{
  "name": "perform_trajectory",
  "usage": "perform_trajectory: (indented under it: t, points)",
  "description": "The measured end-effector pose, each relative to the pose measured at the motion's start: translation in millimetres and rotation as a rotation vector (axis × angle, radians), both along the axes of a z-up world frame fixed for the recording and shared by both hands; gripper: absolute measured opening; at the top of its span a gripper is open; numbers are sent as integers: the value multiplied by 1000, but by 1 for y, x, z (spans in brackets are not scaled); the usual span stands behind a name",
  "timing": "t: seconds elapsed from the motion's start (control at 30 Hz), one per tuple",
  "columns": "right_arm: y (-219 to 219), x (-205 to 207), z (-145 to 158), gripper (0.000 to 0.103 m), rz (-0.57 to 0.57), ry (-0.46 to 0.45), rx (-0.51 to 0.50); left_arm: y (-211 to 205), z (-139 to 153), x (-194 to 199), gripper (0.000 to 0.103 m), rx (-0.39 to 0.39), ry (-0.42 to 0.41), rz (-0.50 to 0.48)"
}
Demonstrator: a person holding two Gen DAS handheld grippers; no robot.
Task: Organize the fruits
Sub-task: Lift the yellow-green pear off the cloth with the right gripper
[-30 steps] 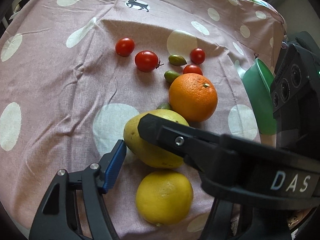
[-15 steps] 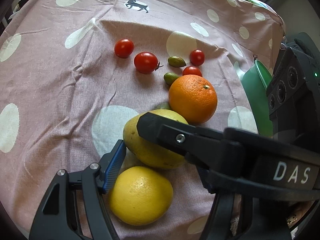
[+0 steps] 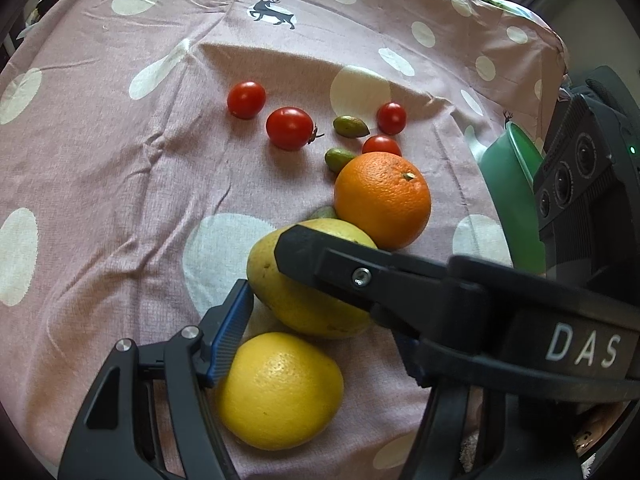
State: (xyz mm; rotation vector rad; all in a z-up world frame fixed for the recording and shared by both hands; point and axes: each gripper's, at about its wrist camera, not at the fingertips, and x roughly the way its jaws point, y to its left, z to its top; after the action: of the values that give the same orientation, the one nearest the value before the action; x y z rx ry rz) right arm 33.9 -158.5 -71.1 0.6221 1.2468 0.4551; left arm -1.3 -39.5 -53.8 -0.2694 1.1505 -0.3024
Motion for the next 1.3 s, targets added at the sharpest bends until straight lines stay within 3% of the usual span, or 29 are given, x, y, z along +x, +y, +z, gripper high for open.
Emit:
perform_trajectory:
  t: [1.3]
  points:
    - [-5,-11,34,60,-14,-143,-15,-9,28,-14,67,-6,-148,-3]
